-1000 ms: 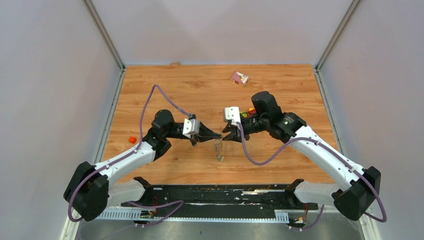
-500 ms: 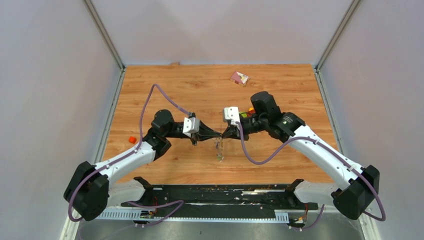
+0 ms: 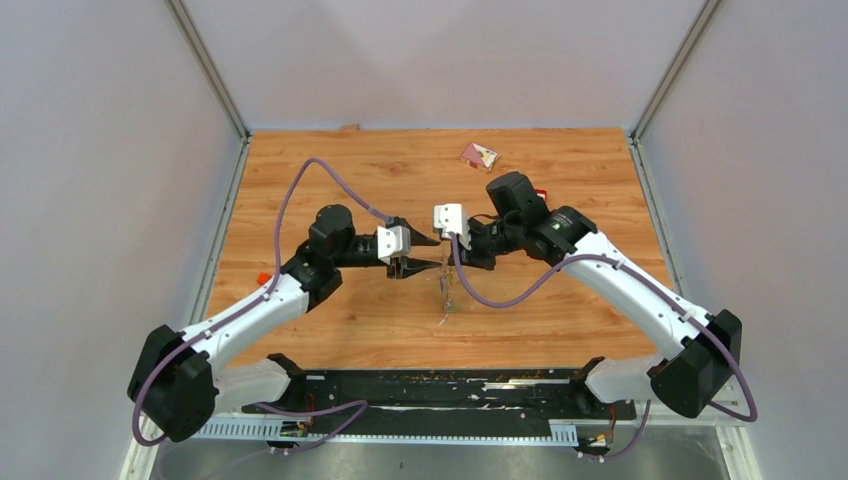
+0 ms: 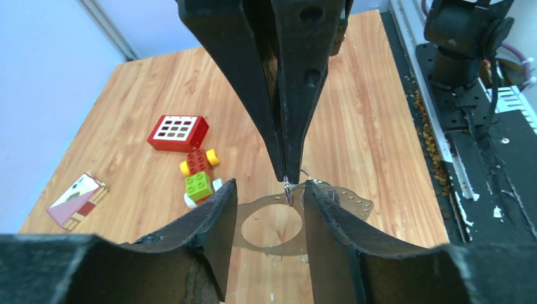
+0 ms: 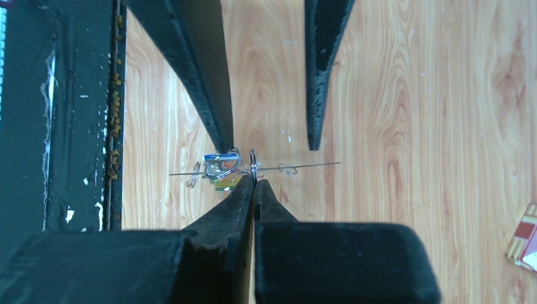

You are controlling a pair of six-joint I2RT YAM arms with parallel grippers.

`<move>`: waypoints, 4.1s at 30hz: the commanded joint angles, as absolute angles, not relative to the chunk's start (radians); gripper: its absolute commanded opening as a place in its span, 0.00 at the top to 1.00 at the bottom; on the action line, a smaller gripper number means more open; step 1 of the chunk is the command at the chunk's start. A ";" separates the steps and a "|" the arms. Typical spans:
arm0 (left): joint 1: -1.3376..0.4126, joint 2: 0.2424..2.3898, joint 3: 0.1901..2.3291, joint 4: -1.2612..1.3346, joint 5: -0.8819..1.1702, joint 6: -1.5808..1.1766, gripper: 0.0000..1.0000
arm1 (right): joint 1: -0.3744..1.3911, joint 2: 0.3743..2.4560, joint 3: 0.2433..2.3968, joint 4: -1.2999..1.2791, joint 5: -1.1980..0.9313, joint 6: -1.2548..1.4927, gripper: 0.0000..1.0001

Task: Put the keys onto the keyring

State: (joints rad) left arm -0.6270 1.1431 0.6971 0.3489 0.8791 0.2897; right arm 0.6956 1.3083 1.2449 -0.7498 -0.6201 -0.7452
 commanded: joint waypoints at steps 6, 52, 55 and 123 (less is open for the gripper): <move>-0.636 1.203 0.765 0.293 0.865 0.323 0.48 | 0.712 1.339 1.333 -0.809 -0.521 -0.731 1.00; -0.649 1.238 0.715 0.460 0.944 0.198 1.00 | 0.710 1.354 1.283 -0.746 -0.543 -0.681 0.91; -0.646 1.197 0.667 0.557 0.943 0.154 1.00 | 0.690 1.330 1.248 -0.727 -0.563 -0.673 0.75; -0.637 1.187 0.540 0.936 1.002 -0.074 1.00 | 0.663 1.209 1.100 -0.580 -0.853 -0.697 0.69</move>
